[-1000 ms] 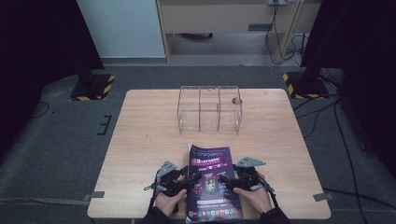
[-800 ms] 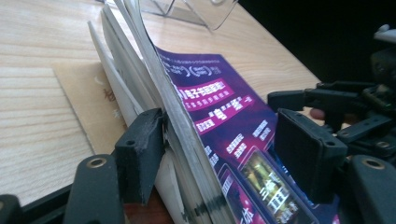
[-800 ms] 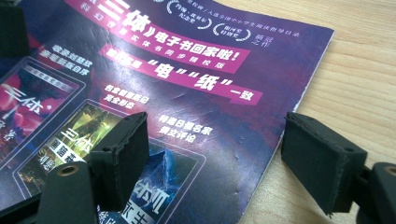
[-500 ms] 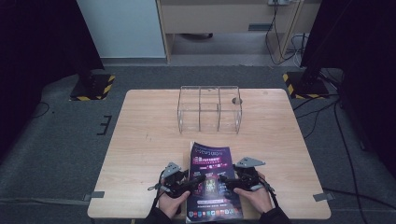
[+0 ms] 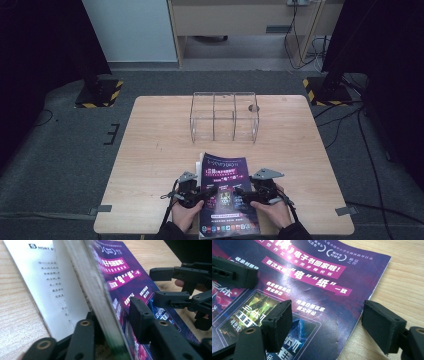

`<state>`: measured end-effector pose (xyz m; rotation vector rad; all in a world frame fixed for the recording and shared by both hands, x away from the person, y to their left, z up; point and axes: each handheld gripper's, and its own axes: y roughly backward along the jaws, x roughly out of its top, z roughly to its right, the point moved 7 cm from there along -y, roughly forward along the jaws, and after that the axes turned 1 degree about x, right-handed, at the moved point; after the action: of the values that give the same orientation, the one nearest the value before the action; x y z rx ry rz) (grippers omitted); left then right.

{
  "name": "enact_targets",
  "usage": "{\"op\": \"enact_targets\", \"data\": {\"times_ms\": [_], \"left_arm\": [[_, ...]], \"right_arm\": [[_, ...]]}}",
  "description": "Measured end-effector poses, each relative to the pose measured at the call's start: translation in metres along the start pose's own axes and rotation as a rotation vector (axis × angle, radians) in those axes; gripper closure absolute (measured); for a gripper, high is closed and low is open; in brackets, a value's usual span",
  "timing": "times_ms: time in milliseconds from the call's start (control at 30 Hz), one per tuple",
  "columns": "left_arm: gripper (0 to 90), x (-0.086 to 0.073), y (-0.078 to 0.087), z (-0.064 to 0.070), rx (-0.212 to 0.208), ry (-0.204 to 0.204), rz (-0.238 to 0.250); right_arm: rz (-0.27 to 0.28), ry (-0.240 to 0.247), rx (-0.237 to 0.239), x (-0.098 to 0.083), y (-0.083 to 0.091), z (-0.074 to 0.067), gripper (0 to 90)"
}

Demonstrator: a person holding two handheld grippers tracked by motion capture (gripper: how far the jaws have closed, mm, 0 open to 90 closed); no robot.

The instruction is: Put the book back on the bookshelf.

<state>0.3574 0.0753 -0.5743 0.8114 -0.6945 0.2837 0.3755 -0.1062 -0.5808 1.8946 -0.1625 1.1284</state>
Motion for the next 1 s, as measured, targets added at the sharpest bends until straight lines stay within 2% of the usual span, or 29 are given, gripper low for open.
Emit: {"op": "enact_targets", "data": {"times_ms": [100, 300, 433, 633, 767, 800, 867, 933, 1000], "left_arm": [[71.6, 0.001, 0.0, 0.0, 0.001, 0.014, -0.01], [77.4, 0.005, 0.003, 0.005, -0.003, -0.015, -0.002], [80.0, 0.009, 0.006, 0.01, -0.005, -0.032, 0.02], [82.3, 0.013, 0.01, 0.015, -0.013, -0.042, 0.041], [83.0, 0.017, 0.014, 0.017, -0.023, -0.048, 0.064], [83.1, 0.018, 0.016, 0.018, -0.026, -0.053, 0.073], [83.1, 0.021, 0.021, 0.02, -0.027, -0.066, 0.093], [83.1, 0.025, 0.025, 0.022, -0.034, -0.071, 0.113], [83.2, 0.028, 0.029, 0.023, -0.041, -0.076, 0.128]], "right_arm": [[0.0, -0.001, 0.001, 0.0, 0.0, 0.0, 25.0], [0.005, -0.031, 0.023, 0.0, 0.001, 0.002, 23.7], [0.008, -0.026, 0.021, 0.002, 0.004, 0.004, 22.7], [0.045, -0.015, 0.018, 0.009, 0.012, 0.009, 22.8], [0.082, 0.004, -0.009, 0.015, 0.02, 0.015, 22.6], [0.087, 0.017, -0.017, 0.017, 0.021, 0.016, 26.4], [0.095, 0.02, 0.007, 0.018, 0.024, 0.016, 27.6], [0.104, 0.036, -0.006, 0.019, 0.025, 0.017, 27.5], [0.109, 0.031, -0.001, 0.02, 0.026, 0.017, 26.5]]}}
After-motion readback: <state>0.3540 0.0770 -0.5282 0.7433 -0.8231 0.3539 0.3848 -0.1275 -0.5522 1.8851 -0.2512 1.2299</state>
